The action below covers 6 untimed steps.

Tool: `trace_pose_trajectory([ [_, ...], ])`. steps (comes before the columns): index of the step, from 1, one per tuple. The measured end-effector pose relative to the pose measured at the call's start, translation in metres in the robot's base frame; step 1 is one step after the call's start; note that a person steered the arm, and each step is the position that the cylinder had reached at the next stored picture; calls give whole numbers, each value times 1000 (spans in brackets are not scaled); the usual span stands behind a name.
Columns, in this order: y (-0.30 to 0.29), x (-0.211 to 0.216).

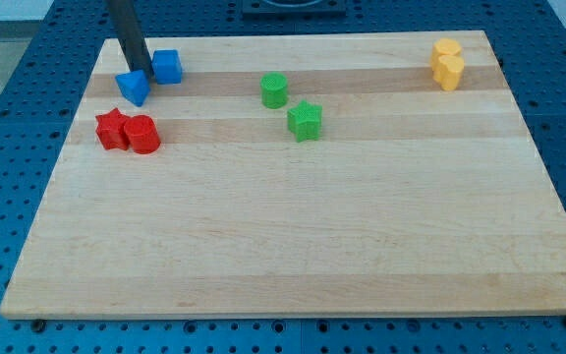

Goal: Place the blue triangle towards the top of the red circle

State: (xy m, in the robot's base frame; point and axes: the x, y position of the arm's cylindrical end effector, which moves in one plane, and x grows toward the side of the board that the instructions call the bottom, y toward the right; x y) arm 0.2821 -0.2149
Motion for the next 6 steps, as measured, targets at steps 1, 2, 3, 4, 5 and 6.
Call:
trace_pose_trajectory([
  [1, 42, 54],
  [2, 47, 59],
  [3, 47, 59],
  [4, 76, 61],
  [5, 125, 31],
  [6, 118, -38],
])
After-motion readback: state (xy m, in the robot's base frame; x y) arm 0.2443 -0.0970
